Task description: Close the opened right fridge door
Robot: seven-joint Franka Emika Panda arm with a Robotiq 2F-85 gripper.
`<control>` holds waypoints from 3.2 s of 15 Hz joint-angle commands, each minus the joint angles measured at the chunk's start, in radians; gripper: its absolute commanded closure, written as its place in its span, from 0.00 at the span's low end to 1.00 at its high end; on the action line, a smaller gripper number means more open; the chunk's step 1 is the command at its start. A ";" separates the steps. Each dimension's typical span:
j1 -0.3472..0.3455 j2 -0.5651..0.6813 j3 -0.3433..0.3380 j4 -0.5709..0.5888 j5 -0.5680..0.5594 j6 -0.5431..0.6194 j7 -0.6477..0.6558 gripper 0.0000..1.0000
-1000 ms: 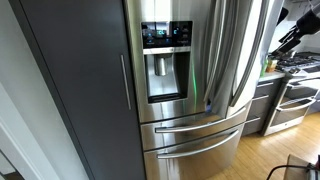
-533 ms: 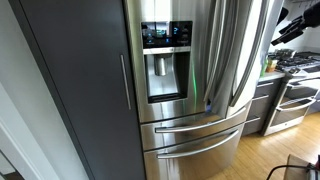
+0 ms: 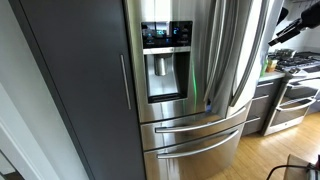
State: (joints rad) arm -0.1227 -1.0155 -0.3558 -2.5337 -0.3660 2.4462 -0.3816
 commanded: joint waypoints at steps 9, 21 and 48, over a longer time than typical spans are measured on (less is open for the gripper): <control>-0.010 0.061 0.107 0.004 0.067 0.052 0.105 0.00; -0.063 0.270 0.143 0.051 0.075 0.302 0.187 0.00; -0.180 0.555 0.238 0.289 0.072 0.409 0.375 0.00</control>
State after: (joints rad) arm -0.2643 -0.4496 -0.1219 -2.2820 -0.3106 2.9029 -0.0057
